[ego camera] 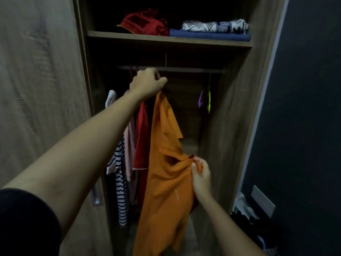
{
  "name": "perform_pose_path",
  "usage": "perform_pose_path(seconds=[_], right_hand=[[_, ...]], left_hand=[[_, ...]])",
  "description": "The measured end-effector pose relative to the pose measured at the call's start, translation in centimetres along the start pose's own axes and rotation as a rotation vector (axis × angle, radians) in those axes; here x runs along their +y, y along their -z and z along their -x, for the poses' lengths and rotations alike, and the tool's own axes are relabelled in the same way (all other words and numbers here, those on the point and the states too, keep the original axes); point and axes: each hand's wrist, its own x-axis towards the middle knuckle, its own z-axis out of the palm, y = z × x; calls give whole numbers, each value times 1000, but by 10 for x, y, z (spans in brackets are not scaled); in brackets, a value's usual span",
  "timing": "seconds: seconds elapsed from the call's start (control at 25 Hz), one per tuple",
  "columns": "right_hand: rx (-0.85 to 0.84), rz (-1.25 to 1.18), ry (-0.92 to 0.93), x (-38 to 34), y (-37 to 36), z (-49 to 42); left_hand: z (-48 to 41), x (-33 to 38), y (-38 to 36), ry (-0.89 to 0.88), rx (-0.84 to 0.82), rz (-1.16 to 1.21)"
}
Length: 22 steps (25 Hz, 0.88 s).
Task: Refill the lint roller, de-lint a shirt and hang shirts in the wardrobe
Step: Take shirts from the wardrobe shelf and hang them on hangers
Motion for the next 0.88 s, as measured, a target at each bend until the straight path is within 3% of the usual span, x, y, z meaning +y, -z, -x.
perform_pose_path(seconds=[0.28, 0.48, 0.76, 0.88], right_hand=[[-128, -44, 251, -79, -18, -34], [-179, -49, 294, -96, -23, -42], [-138, -44, 271, -107, 3, -48], [-143, 31, 192, -89, 26, -46]], left_hand=[[94, -43, -60, 8, -166, 349], [165, -50, -111, 38, -98, 526], [181, -42, -135, -28, -77, 410], [161, -35, -118, -55, 50, 471]])
